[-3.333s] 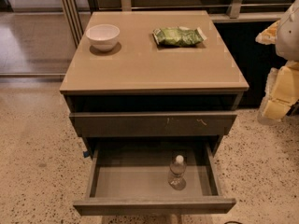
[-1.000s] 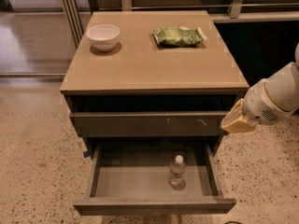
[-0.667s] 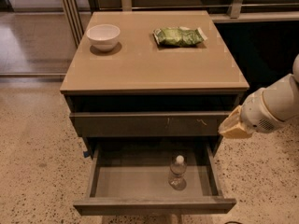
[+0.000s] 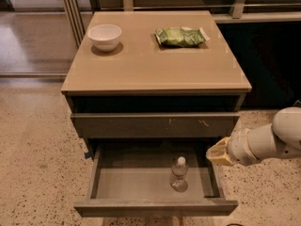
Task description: Pick water bottle from middle drawer and place on counter
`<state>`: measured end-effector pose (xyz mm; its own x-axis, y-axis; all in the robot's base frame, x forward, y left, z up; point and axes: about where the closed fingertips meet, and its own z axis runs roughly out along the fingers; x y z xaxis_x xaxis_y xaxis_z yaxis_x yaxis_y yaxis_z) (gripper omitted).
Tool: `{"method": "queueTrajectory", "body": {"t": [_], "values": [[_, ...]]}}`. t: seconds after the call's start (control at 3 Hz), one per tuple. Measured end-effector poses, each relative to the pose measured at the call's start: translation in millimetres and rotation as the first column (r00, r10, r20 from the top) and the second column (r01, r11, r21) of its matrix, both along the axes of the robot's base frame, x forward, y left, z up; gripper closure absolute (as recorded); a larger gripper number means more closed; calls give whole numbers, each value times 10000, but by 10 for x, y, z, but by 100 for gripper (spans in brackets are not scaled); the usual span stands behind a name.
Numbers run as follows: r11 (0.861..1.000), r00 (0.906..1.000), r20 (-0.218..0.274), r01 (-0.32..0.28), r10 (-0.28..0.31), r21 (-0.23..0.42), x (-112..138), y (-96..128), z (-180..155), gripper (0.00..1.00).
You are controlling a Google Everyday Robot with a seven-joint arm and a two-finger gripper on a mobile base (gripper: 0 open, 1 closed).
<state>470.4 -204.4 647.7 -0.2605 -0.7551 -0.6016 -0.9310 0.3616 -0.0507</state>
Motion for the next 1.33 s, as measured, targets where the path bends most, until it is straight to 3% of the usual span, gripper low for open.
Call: {"method": "queueTrajectory", "body": {"t": [0.33, 0.67, 1.33], "values": [[9994, 9998, -167, -46, 52, 353, 50, 38, -517, 100], [9989, 9996, -268, -52, 64, 458, 48, 55, -639, 86], [9988, 10000, 15, -48, 47, 483, 1, 32, -715, 39]]}}
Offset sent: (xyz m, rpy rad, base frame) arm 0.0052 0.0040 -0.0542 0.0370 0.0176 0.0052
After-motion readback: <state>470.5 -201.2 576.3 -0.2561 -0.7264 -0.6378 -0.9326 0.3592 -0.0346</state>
